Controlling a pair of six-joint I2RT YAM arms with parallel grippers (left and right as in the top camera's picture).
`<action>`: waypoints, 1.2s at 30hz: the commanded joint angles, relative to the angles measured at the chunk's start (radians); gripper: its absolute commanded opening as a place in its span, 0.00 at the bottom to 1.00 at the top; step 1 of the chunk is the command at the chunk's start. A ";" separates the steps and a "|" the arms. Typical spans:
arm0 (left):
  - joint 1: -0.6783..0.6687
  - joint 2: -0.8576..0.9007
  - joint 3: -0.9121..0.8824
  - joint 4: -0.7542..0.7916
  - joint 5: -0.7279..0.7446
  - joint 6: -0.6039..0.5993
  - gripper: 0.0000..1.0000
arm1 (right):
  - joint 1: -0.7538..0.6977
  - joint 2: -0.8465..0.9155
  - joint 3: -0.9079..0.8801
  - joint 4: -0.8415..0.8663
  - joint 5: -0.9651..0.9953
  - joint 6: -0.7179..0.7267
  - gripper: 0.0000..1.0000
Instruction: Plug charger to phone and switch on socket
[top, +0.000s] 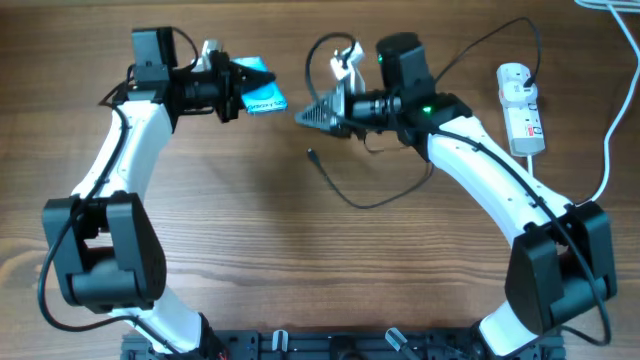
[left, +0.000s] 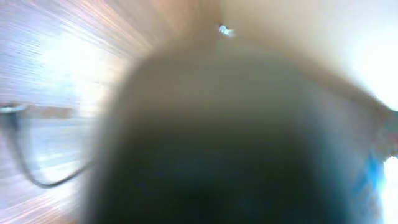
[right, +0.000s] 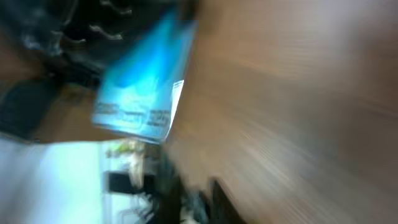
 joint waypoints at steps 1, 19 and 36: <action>0.023 0.000 0.006 -0.179 -0.315 0.197 0.04 | -0.001 -0.003 -0.008 -0.244 0.372 -0.386 0.50; 0.020 0.000 0.006 -0.478 -0.707 0.443 0.04 | 0.159 0.034 -0.090 -0.170 0.727 -0.585 0.40; 0.020 0.000 0.006 -0.492 -0.706 0.442 0.04 | 0.230 0.284 -0.090 -0.751 0.880 -0.599 0.72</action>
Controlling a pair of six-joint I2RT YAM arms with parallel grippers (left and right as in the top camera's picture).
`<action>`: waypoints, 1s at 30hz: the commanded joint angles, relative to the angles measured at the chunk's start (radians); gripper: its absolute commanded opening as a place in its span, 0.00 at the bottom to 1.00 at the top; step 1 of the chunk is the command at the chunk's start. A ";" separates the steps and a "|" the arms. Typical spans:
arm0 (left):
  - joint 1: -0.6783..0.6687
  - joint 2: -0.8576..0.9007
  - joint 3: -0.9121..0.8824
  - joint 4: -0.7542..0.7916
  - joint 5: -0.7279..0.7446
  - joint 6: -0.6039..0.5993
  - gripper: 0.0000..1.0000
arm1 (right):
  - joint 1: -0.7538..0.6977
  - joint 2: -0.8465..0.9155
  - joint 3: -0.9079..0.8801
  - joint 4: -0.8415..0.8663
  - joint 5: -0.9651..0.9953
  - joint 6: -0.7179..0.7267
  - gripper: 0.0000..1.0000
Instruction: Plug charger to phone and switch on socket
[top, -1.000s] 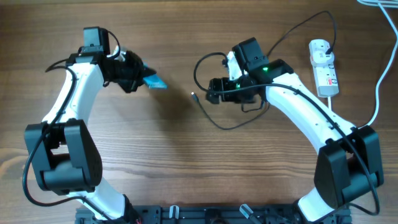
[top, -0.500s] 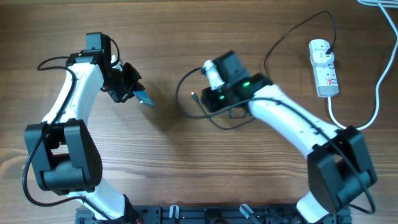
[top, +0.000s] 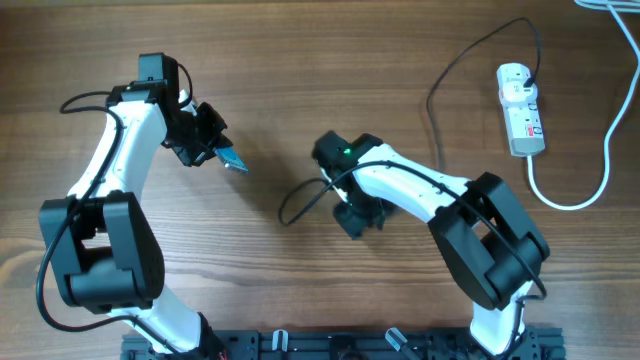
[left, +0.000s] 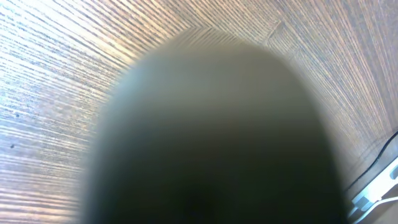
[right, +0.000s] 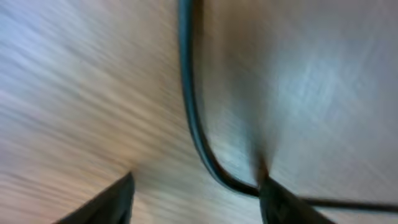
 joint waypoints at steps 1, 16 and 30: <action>0.001 -0.003 0.008 -0.002 0.002 0.020 0.04 | -0.052 0.052 -0.034 -0.050 0.002 0.027 0.76; 0.001 -0.003 0.008 0.019 0.002 0.019 0.04 | -0.062 0.014 0.266 0.090 -0.063 -0.107 0.29; 0.001 -0.003 0.008 0.041 0.002 0.019 0.04 | -0.040 0.022 0.005 0.443 0.031 -0.159 0.07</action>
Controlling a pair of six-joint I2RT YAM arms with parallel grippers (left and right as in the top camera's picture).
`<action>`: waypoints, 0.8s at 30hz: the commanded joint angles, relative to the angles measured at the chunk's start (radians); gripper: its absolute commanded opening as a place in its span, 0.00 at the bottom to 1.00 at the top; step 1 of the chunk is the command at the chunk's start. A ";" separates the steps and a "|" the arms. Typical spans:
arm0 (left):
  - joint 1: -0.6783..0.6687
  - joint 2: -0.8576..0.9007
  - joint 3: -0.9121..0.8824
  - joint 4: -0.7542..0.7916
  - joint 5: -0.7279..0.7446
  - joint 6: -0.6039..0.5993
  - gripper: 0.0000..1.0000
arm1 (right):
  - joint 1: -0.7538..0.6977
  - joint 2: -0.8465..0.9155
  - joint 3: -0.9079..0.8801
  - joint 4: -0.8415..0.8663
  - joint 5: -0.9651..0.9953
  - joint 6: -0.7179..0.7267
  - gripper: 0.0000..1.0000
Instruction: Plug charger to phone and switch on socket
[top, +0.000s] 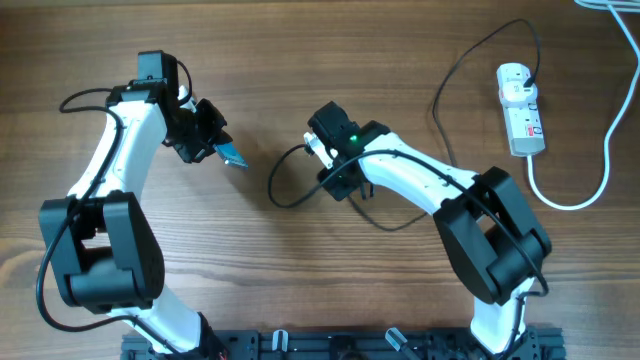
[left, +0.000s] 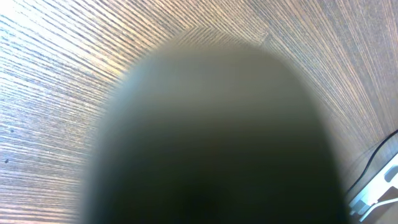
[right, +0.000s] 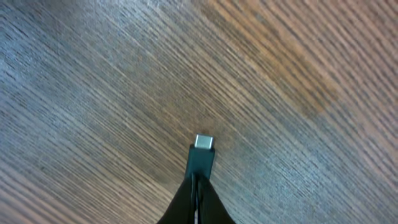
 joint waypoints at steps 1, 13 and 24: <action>0.001 -0.003 0.008 0.004 0.002 0.019 0.04 | 0.000 0.018 -0.048 0.042 0.051 -0.020 0.10; 0.001 -0.003 0.008 0.015 0.002 0.019 0.06 | 0.000 0.018 -0.048 0.058 0.047 -0.043 0.26; 0.001 -0.003 0.008 0.014 0.002 0.019 0.06 | 0.025 0.018 -0.048 0.076 0.127 0.017 0.28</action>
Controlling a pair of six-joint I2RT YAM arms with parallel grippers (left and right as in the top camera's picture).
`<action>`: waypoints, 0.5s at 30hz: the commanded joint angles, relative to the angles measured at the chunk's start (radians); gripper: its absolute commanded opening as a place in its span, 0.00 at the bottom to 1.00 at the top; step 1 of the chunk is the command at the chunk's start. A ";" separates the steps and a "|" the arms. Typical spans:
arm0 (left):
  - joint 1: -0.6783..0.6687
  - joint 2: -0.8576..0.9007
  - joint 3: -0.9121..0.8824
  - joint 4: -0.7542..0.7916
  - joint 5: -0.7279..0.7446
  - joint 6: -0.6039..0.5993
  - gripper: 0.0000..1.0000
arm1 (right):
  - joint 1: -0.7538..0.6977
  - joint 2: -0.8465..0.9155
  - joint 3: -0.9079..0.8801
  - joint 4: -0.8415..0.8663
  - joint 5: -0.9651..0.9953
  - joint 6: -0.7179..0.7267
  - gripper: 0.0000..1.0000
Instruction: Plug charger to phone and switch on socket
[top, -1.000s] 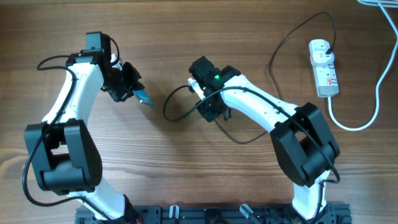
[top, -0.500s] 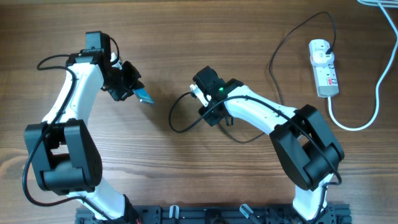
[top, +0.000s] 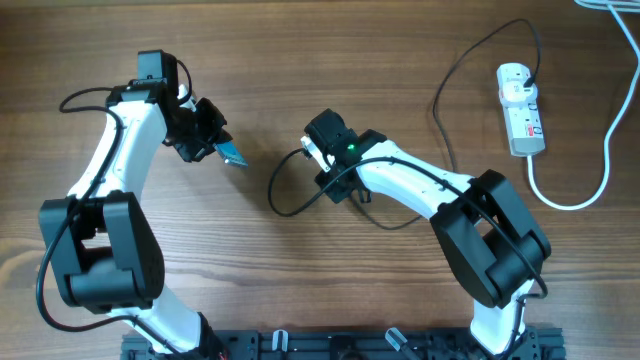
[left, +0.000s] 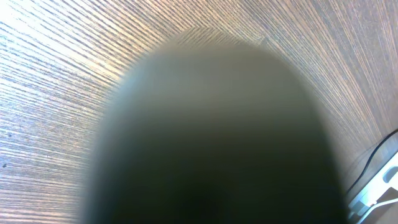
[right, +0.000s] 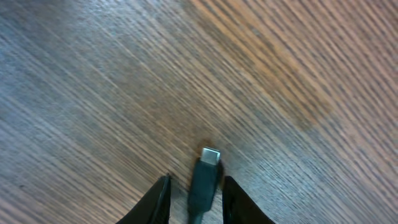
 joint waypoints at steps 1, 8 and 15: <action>0.001 -0.003 0.008 0.003 0.002 0.019 0.06 | 0.000 0.025 -0.010 0.004 0.065 0.021 0.27; 0.001 -0.003 0.008 0.002 0.002 0.019 0.05 | -0.003 0.025 -0.010 -0.028 0.073 0.053 0.16; 0.001 -0.003 0.008 -0.005 0.003 0.019 0.04 | -0.005 0.024 0.003 -0.097 -0.030 0.074 0.09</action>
